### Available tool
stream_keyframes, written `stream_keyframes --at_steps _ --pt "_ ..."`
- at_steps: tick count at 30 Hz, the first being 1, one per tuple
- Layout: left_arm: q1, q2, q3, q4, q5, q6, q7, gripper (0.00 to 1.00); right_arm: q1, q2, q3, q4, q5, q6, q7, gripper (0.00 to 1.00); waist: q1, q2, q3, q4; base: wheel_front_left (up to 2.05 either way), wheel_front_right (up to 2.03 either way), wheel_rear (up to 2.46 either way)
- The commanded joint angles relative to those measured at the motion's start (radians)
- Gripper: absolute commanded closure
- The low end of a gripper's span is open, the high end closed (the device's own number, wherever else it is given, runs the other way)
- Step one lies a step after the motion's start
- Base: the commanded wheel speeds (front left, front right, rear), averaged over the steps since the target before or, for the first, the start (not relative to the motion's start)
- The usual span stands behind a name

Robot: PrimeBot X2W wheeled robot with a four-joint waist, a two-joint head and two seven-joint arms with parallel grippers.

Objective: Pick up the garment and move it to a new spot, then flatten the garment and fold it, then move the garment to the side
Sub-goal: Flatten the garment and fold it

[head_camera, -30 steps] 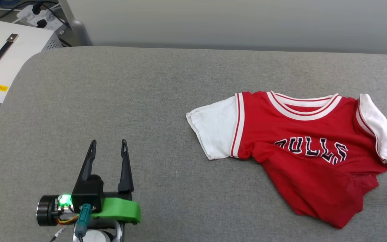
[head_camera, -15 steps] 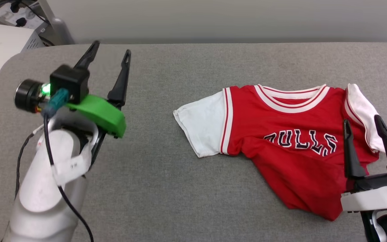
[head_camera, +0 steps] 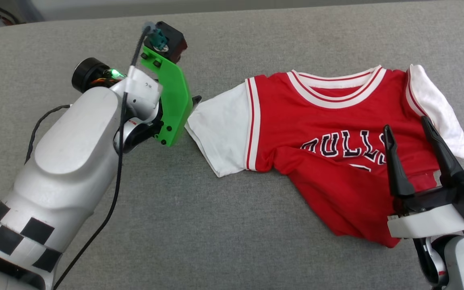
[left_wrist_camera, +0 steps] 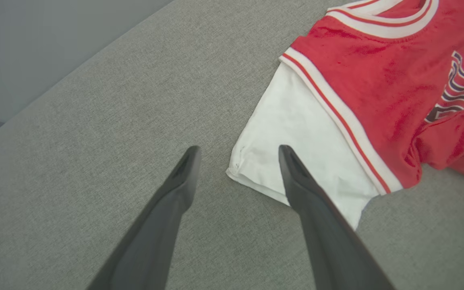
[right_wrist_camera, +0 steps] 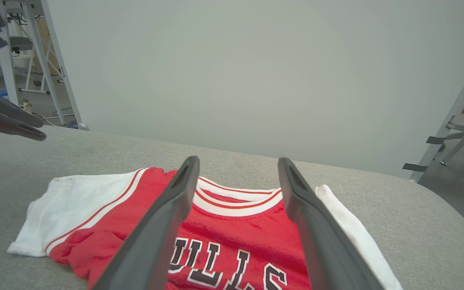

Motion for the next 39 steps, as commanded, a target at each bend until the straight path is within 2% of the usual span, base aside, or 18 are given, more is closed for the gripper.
stream_keyframes --at_steps 1,5,15,16,17,22,26,31,39 --pt "-0.034 0.004 -0.031 0.021 -0.013 -0.003 0.014 0.00 -0.023 -0.005 0.006 0.007 -0.003 -0.001 -0.005 0.00 0.0000 -0.0001 0.049 -0.036 0.00 0.00 0.00" --pt "-0.086 0.006 -0.136 0.114 -0.041 -0.003 0.039 0.00 -0.059 -0.005 0.022 0.012 -0.004 -0.001 -0.006 0.00 0.0000 -0.0001 0.087 -0.058 0.00 0.00 0.00" --pt "-0.100 0.018 -0.361 0.247 -0.101 -0.003 -0.005 0.00 -0.097 0.003 0.026 0.020 -0.004 -0.001 -0.006 0.00 0.0000 -0.0001 0.124 -0.074 0.00 0.00 0.00" --pt "-0.101 0.018 -0.377 0.250 -0.109 -0.003 -0.012 0.25 -0.098 0.003 0.024 0.021 -0.005 -0.001 -0.006 0.00 0.0000 -0.0001 0.123 -0.071 0.00 0.00 0.00" --pt "-0.106 0.017 -0.389 0.256 -0.118 -0.003 -0.030 1.00 -0.099 0.003 0.021 0.022 -0.006 -0.001 -0.006 0.00 0.0000 -0.0001 0.122 -0.067 0.00 0.00 0.00" --pt "-0.135 0.016 -0.419 0.278 -0.146 -0.003 -0.138 1.00 -0.097 -0.001 0.016 0.027 -0.011 -0.001 -0.006 0.00 0.0000 -0.0001 0.097 -0.044 0.00 0.00 0.00" --pt "-0.145 0.038 -0.422 0.273 -0.165 -0.003 -0.247 1.00 -0.082 -0.008 0.004 0.034 -0.012 -0.001 -0.006 0.00 0.0000 -0.0001 0.065 -0.024 0.00 0.00 0.00" --pt "-0.115 0.119 -0.403 0.260 -0.208 -0.003 -0.331 1.00 -0.051 -0.010 -0.019 0.038 -0.015 -0.001 -0.006 0.00 0.0000 -0.0001 0.027 0.000 0.00 0.00 0.00" --pt "-0.030 0.246 -0.370 0.295 -0.272 0.007 -0.350 1.00 -0.025 -0.010 -0.037 0.052 -0.018 -0.001 -0.006 0.00 0.0000 -0.0001 0.002 0.024 0.00 0.00 0.00"
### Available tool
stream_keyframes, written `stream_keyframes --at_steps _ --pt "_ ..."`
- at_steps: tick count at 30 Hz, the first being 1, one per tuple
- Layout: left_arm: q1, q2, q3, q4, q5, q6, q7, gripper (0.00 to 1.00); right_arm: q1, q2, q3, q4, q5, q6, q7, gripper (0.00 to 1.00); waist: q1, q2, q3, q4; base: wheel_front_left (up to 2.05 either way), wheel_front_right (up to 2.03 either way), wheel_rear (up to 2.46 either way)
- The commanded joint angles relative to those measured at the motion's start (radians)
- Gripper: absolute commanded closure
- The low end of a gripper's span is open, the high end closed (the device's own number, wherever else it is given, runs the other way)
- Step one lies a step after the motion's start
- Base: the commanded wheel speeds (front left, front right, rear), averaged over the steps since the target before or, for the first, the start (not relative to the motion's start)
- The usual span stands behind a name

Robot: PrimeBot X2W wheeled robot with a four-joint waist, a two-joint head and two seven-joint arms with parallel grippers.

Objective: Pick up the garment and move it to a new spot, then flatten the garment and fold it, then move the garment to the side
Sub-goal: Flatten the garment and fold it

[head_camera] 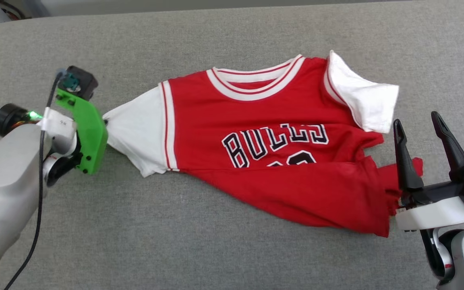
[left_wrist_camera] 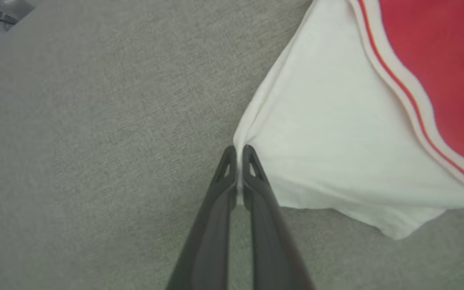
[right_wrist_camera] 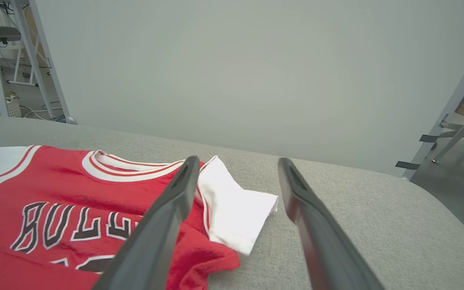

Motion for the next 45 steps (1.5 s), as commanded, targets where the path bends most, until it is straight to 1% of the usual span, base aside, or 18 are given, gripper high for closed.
stream_keyframes --at_steps 1,4,7,8,9,12,17,20,21,22,23,26,31,33,35,38,41,45 --pt "0.027 0.023 0.006 0.015 -0.018 0.010 -0.004 1.00 0.011 -0.004 -0.004 0.005 -0.005 -0.001 -0.006 0.00 0.0000 0.0000 -0.007 0.007 0.00 0.00 0.00" --pt "0.060 0.040 0.005 0.036 -0.028 0.016 -0.008 1.00 0.012 -0.005 -0.011 0.011 -0.008 -0.001 -0.006 0.00 0.0000 0.0000 -0.009 0.009 0.00 0.00 0.00" --pt "0.089 0.029 0.012 0.043 -0.045 0.028 -0.026 1.00 0.014 -0.007 -0.018 0.017 -0.007 -0.001 -0.006 0.00 0.0000 0.0000 -0.014 0.013 0.00 0.00 0.00" --pt "0.094 0.025 0.014 0.043 -0.046 0.033 -0.038 0.57 0.013 -0.008 -0.019 0.020 -0.006 -0.001 -0.006 0.00 0.0000 0.0000 -0.015 0.014 0.00 0.00 0.00" --pt "0.097 0.019 0.018 0.042 -0.043 0.043 -0.062 0.00 0.009 -0.010 -0.018 0.022 -0.003 -0.001 -0.006 0.00 0.0000 0.0000 -0.018 0.016 0.00 0.00 0.00" --pt "0.096 0.007 0.029 0.031 -0.020 0.074 -0.147 0.00 -0.015 -0.030 -0.020 0.020 0.007 -0.001 -0.006 0.00 0.0000 0.0000 -0.028 0.019 0.00 0.00 0.00" --pt "0.084 0.000 0.059 -0.031 0.062 0.182 -0.372 0.00 -0.114 -0.108 -0.035 0.021 0.029 -0.001 0.008 0.00 0.0000 0.0000 -0.046 0.038 0.00 0.00 0.00" --pt "0.093 0.001 0.079 -0.081 0.085 0.237 -0.469 0.00 -0.182 -0.157 -0.025 0.025 0.046 -0.001 0.059 0.00 0.0000 0.0000 -0.051 0.055 0.00 0.00 0.00" --pt "0.099 0.002 0.090 -0.111 0.094 0.265 -0.509 0.00 -0.218 -0.186 -0.013 0.030 0.057 -0.001 0.097 0.00 0.0000 0.0000 -0.051 0.066 0.00 0.00 0.00" --pt "0.106 0.003 0.097 -0.131 0.098 0.284 -0.528 0.00 -0.243 -0.203 -0.001 0.035 0.070 -0.001 0.124 0.00 0.0000 0.0000 -0.051 0.072 0.00 0.00 0.00" --pt "0.155 0.020 0.149 -0.271 0.138 0.406 -0.586 0.00 -0.387 -0.333 0.121 0.104 0.181 -0.001 0.327 0.00 0.0000 0.0000 -0.042 0.106 0.00 0.00 0.00" --pt "0.194 0.029 0.189 -0.359 0.175 0.478 -0.595 0.00 -0.468 -0.405 0.203 0.166 0.265 -0.001 0.455 0.00 0.0000 0.0000 -0.031 0.126 0.00 0.00 0.00" --pt "0.296 0.021 0.314 -0.541 0.275 0.588 -0.596 0.00 -0.583 -0.506 0.357 0.271 0.451 -0.001 0.717 0.00 0.0000 0.0000 -0.005 0.161 0.00 0.00 0.00" --pt "0.345 0.013 0.360 -0.596 0.316 0.617 -0.596 0.00 -0.620 -0.535 0.407 0.308 0.512 -0.001 0.813 0.00 0.0000 0.0000 0.009 0.174 0.00 0.00 0.00" --pt "0.391 0.000 0.398 -0.639 0.355 0.635 -0.596 0.00 -0.652 -0.553 0.448 0.340 0.564 -0.001 0.893 0.00 0.0000 0.0000 0.025 0.187 0.00 0.00 0.00" --pt "0.453 -0.035 0.455 -0.687 0.402 0.648 -0.596 0.00 -0.697 -0.569 0.494 0.388 0.614 -0.001 0.969 0.00 0.0000 0.0000 0.054 0.210 0.00 0.00 0.00" --pt "0.495 -0.071 0.499 -0.713 0.444 0.643 -0.596 0.00 -0.734 -0.574 0.531 0.427 0.632 -0.001 0.992 0.00 0.0000 0.0000 0.086 0.234 0.00 0.00 0.00" --pt "0.530 -0.121 0.551 -0.729 0.495 0.617 -0.596 0.00 -0.767 -0.561 0.574 0.492 0.636 -0.001 0.984 0.00 0.0000 0.0000 0.125 0.260 0.00 0.00 0.00"
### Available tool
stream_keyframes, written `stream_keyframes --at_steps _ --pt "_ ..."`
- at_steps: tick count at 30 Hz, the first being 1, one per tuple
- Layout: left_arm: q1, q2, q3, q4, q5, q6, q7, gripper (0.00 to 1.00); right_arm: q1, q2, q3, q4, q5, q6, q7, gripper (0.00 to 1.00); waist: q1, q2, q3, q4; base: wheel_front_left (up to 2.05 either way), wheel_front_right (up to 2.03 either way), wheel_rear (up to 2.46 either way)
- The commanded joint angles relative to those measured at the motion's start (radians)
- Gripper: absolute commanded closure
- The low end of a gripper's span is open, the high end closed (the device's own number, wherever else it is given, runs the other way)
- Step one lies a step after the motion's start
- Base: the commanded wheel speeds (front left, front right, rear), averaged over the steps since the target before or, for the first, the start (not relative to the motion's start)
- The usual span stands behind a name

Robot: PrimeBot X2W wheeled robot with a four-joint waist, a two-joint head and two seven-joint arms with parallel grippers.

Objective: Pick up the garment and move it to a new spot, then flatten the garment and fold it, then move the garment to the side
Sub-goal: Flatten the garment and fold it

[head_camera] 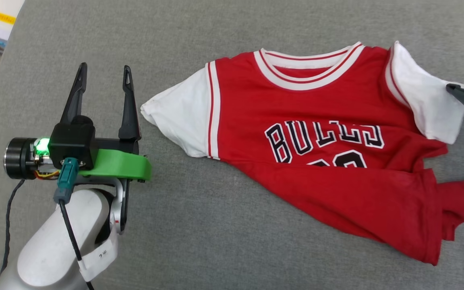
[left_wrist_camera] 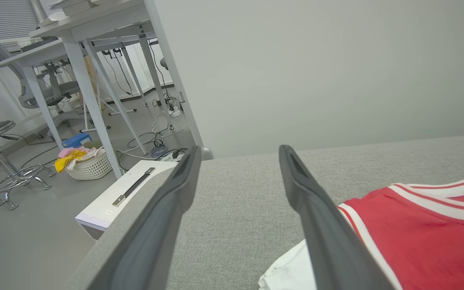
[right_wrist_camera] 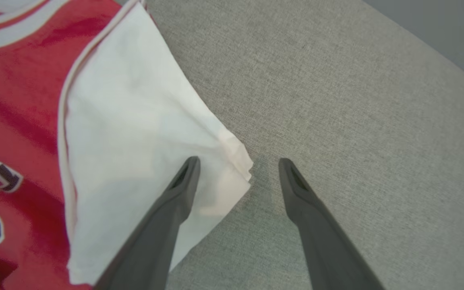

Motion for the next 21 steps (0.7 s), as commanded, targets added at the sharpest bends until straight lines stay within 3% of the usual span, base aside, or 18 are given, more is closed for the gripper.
stream_keyframes --at_steps 1,11,12,13,21 --pt "0.019 -0.018 0.020 -0.004 0.021 -0.012 -0.006 0.00 -0.013 0.010 0.018 0.029 0.006 -0.001 -0.010 0.00 0.0000 0.0000 0.050 0.042 0.00 0.00 0.00" --pt "0.062 -0.102 0.125 0.010 0.111 -0.086 -0.006 0.00 0.034 0.023 0.177 0.131 0.066 -0.001 -0.058 0.00 0.0000 0.0000 0.070 0.049 0.00 0.00 0.00" --pt "0.067 -0.106 0.134 0.011 0.117 -0.092 -0.006 0.00 0.031 0.020 0.184 0.133 0.070 -0.001 -0.074 0.89 0.0000 0.0000 0.067 0.046 0.00 0.00 0.00" --pt "0.073 -0.111 0.144 0.014 0.125 -0.098 -0.006 0.00 0.025 0.017 0.187 0.134 0.075 -0.001 -0.101 1.00 0.0000 0.0000 0.063 0.041 0.00 0.00 0.00" --pt "0.114 -0.145 0.195 0.038 0.168 -0.147 -0.006 0.00 -0.025 -0.061 0.152 0.091 0.096 -0.001 -0.331 1.00 0.0000 0.0000 0.012 0.012 0.00 0.00 0.00"
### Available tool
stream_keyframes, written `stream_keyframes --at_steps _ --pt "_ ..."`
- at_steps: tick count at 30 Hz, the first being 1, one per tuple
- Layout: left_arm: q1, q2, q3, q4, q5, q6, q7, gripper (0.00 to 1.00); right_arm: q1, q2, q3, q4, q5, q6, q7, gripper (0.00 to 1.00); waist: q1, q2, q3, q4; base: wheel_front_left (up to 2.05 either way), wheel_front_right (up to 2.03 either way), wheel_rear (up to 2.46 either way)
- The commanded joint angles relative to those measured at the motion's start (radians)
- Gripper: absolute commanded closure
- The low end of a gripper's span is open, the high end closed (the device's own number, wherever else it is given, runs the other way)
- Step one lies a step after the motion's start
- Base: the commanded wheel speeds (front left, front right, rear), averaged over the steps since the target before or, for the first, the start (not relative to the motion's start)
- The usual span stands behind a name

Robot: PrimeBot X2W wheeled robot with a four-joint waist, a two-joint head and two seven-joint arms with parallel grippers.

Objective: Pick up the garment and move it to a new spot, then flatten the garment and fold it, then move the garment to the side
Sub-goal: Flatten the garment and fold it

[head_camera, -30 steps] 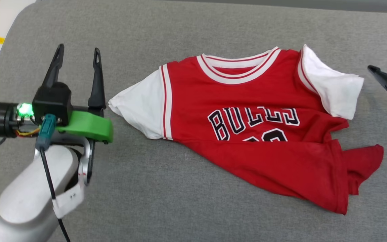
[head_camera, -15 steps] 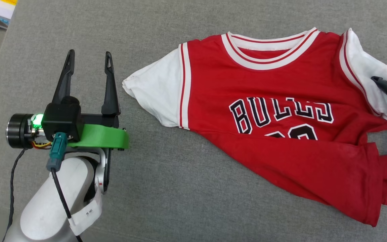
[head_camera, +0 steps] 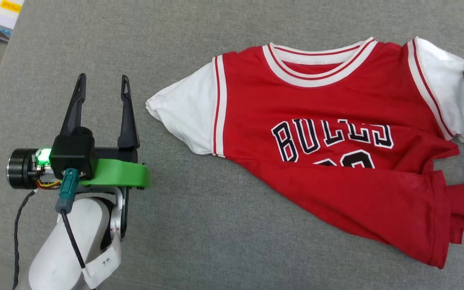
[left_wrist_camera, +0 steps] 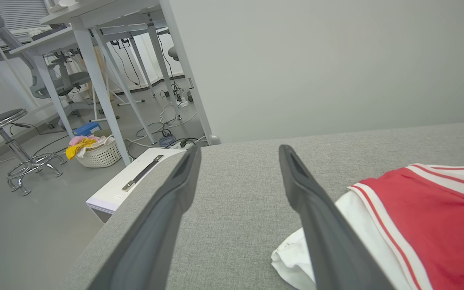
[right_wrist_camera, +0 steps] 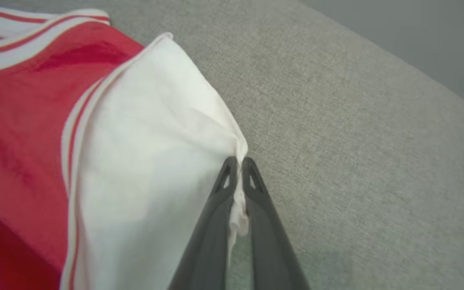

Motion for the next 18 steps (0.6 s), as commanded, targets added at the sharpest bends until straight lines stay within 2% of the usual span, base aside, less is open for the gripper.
stream_keyframes --at_steps 1,7,11,18 --pt "0.023 -0.008 0.011 0.003 0.012 -0.008 -0.006 0.00 0.002 -0.028 -0.014 -0.011 0.020 -0.001 -0.023 1.00 0.0000 0.0000 -0.025 -0.017 0.00 0.00 0.00" --pt "0.059 -0.021 0.045 0.015 0.032 -0.039 -0.006 0.00 0.076 -0.135 -0.072 -0.038 0.058 -0.001 -0.083 1.00 0.0000 0.0000 -0.058 -0.037 0.00 0.00 0.00" --pt "0.076 -0.027 0.061 0.020 0.042 -0.057 -0.006 0.00 0.156 -0.166 -0.103 -0.027 0.075 -0.001 -0.079 1.00 0.0000 0.0000 -0.068 -0.046 0.00 0.00 0.00" --pt "0.079 -0.043 0.075 0.036 0.062 -0.086 -0.006 0.00 0.277 -0.119 -0.150 0.088 0.090 -0.001 -0.054 1.00 0.0000 0.0000 -0.062 -0.053 0.00 0.00 0.00"
